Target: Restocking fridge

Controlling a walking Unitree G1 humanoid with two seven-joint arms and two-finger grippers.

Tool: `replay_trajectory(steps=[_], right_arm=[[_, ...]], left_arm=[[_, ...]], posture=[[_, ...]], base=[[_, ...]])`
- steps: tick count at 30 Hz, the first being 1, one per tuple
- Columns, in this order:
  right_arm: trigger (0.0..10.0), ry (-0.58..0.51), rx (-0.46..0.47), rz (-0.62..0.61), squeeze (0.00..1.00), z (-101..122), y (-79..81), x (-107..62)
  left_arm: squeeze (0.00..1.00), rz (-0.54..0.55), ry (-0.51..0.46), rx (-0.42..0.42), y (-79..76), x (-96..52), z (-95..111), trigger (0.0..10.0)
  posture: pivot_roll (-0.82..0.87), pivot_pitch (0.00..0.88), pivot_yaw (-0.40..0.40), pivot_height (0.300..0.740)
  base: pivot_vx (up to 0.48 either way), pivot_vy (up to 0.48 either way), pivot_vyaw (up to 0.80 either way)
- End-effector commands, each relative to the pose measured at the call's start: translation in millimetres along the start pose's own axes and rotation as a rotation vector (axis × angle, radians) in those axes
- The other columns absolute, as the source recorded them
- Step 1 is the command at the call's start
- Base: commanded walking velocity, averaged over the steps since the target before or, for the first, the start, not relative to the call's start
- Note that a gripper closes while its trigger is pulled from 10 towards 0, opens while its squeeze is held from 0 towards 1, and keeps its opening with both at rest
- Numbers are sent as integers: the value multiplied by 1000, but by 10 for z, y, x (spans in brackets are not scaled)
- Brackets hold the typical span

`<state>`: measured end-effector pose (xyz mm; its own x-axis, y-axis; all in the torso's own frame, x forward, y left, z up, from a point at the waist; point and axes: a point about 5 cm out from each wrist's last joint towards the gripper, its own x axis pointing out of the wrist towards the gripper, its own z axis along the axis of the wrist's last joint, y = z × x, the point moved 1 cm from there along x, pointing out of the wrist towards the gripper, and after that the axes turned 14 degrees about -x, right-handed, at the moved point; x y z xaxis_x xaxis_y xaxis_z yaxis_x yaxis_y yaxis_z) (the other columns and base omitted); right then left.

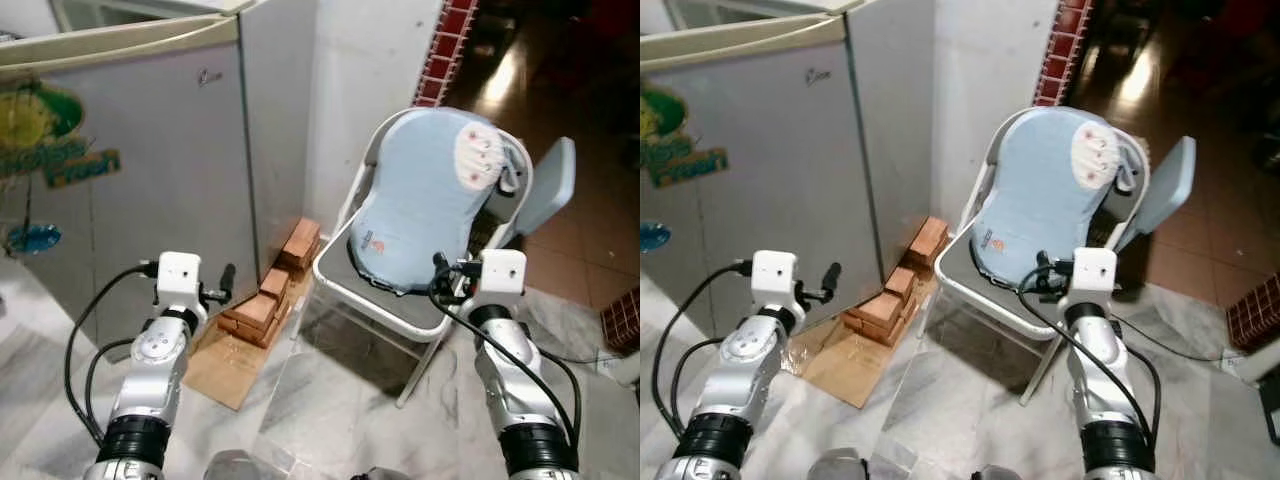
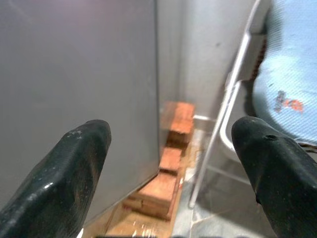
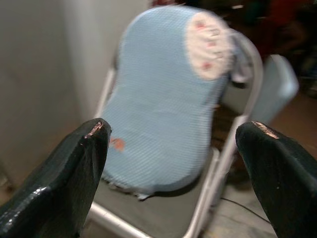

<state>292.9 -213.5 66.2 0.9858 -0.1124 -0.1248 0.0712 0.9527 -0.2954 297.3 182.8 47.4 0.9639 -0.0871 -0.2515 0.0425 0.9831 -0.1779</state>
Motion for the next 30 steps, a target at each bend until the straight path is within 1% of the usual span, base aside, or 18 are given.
replay_trajectory(steps=[1, 3, 8, 9, 12, 18, 30], right_arm=[[10000, -24, 3, 1, 0, 81, 45, 8], [10000, -26, 4, -5, 0, 89, 37, 12], [10000, -34, 3, -19, 0, 106, 7, 25], [10000, -35, -6, -29, 0, 89, -27, 14], [10000, -27, -11, -41, 0, 74, -39, -15], [10000, -26, -9, -43, 0, 119, -22, -30], [10000, -24, -2, -48, 0, 143, -18, -38]], left_arm=[[0, 0, -16, 9, 35, -14, 45, 10000], [0, -11, -14, 14, 20, -15, 35, 10000], [0, -24, -20, 20, 1, -9, 33, 10000], [0, -30, -40, 16, -10, 0, 68, 10000], [0, -39, -57, 14, -18, 4, 89, 10000], [0, -43, -63, 7, -30, 13, 114, 10000], [0, -44, -62, 2, -19, 7, 95, 10000]], posture=[[59, 0, -36, 740], [60, 0, -36, 740], [60, 0, -37, 740], [65, 0, -41, 740], [66, 0, -43, 740], [63, 0, -42, 740], [64, 0, -41, 740]], base=[[0, 480, -606], [0, 480, -525], [0, 480, 0], [0, 480, 0], [0, 480, 0], [0, 480, 0], [0, 480, 0]])
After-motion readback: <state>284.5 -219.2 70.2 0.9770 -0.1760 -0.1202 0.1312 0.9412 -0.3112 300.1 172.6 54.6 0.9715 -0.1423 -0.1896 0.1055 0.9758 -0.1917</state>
